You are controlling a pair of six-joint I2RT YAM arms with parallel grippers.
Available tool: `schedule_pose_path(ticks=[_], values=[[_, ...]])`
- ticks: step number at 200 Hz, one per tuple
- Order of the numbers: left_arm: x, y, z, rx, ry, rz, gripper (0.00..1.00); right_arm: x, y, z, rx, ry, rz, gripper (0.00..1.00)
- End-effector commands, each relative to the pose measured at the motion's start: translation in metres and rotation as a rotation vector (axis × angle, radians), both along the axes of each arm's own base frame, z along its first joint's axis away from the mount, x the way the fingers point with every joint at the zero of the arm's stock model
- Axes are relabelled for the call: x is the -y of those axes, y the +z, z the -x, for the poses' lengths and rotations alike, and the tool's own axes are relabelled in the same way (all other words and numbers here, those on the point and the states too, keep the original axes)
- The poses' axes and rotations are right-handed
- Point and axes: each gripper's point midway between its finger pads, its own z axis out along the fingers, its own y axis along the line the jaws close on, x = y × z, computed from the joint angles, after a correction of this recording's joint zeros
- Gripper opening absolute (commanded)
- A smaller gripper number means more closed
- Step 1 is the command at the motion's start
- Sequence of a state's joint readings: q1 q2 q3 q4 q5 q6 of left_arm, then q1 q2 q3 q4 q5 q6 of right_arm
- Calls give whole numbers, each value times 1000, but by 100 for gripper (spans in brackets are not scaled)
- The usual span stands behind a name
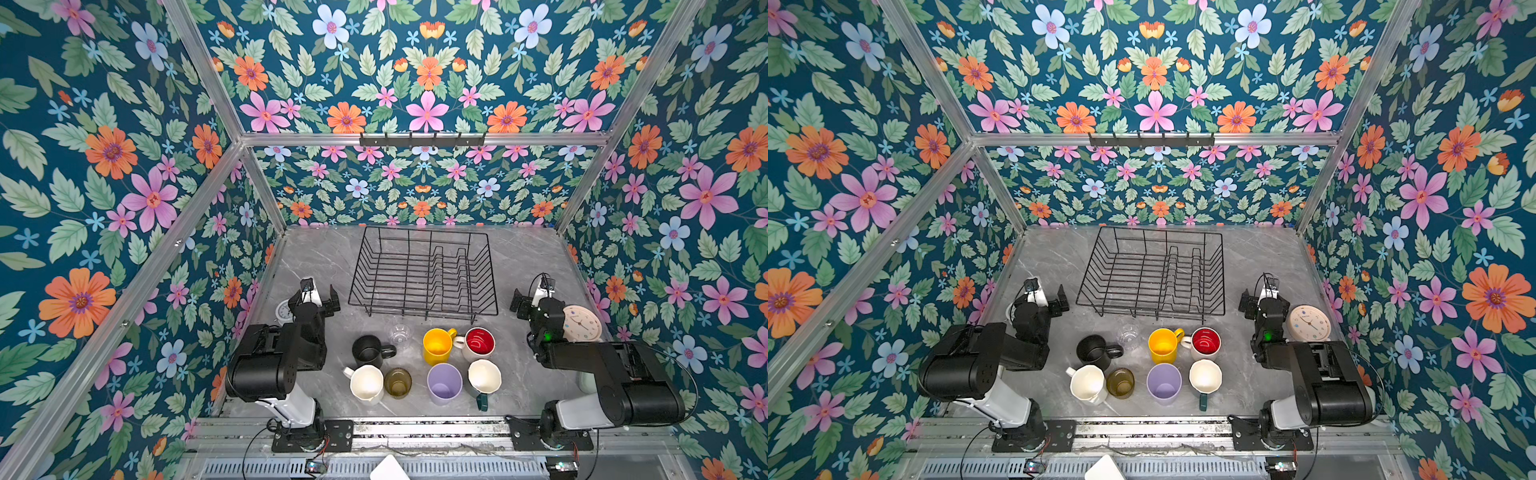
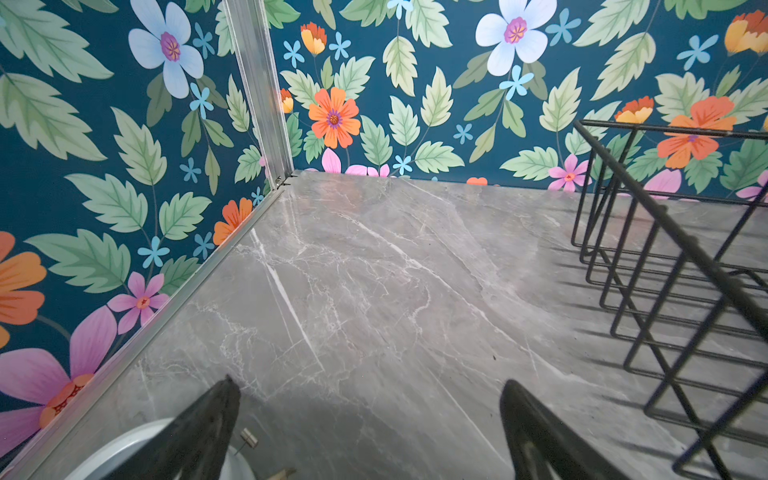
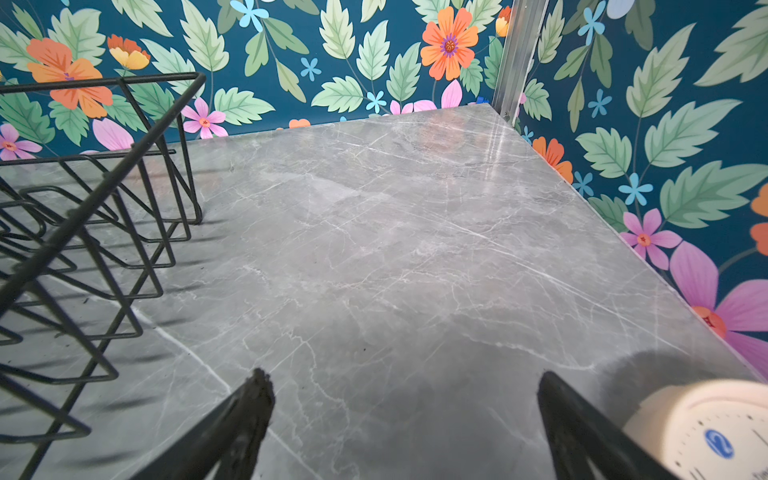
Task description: Load the cups into the dish rack
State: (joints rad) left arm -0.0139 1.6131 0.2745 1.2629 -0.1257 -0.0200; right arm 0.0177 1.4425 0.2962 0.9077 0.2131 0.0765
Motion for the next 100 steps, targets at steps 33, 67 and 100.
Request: schedule_pose_path(ticks=[33, 67, 100], values=[[-10, 34, 4, 16, 57, 7, 100, 9, 27, 1, -20, -75, 18, 99], [-40, 73, 20, 19, 315, 314, 100, 14, 61, 9, -134, -259, -283, 99], [-14, 91, 41, -55, 178, 420, 100, -1, 75, 18, -192, -241, -474, 99]])
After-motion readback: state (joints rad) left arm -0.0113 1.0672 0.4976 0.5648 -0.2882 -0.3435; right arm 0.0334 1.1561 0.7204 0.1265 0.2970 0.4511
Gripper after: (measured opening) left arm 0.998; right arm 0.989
